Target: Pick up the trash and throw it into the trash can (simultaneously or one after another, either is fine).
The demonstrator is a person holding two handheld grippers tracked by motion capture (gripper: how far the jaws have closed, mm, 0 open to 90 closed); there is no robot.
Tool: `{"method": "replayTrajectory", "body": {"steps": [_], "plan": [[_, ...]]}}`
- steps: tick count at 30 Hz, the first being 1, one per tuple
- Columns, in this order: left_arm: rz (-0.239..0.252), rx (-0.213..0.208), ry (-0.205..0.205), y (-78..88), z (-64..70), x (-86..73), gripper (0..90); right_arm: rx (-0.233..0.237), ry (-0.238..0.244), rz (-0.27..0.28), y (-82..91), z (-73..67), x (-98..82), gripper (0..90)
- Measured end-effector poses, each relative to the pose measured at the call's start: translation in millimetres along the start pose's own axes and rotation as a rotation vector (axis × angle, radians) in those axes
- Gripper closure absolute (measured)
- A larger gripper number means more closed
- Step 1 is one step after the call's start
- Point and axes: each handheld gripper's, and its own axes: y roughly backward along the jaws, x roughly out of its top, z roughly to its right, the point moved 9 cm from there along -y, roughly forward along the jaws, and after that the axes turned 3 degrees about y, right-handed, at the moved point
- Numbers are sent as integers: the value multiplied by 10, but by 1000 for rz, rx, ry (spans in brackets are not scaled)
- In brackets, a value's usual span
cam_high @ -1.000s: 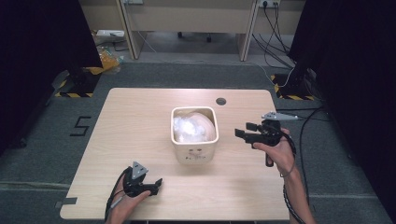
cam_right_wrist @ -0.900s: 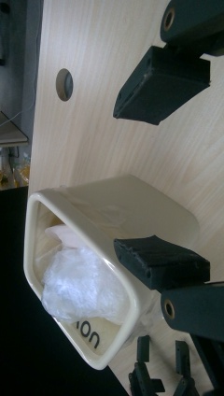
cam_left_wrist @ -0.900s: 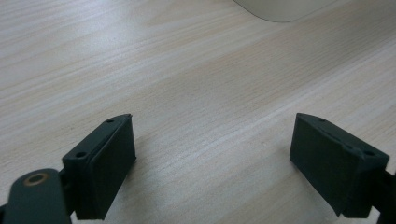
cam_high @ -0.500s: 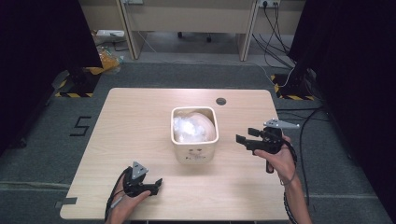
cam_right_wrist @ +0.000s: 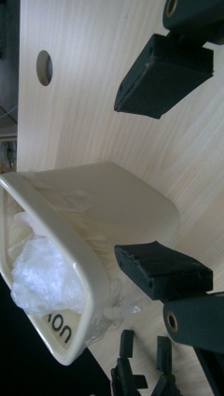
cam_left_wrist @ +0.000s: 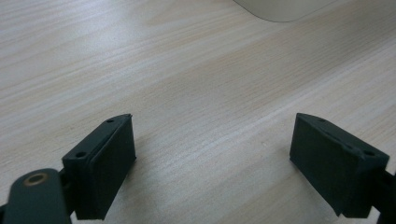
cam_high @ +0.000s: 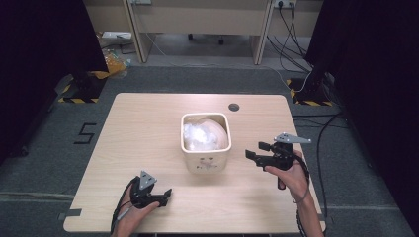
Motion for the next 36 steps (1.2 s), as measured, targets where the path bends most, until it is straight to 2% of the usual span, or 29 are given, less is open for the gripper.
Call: {"method": "replayTrajectory", "body": {"steps": [13, 25, 33, 36], "plan": [[0, 1, 1, 3, 1, -2, 132, -11, -15, -42, 100, 48, -332, 260], [1, 1, 1, 3, 1, -2, 132, -12, -19, -93, 57, 48, -607, 256], [0, 1, 1, 3, 1, -2, 132, -21, -25, -125, 7, 30, -762, 174], [1, 0, 0, 3, 1, -2, 131, -29, -31, -125, 7, 29, -800, 172]]}}
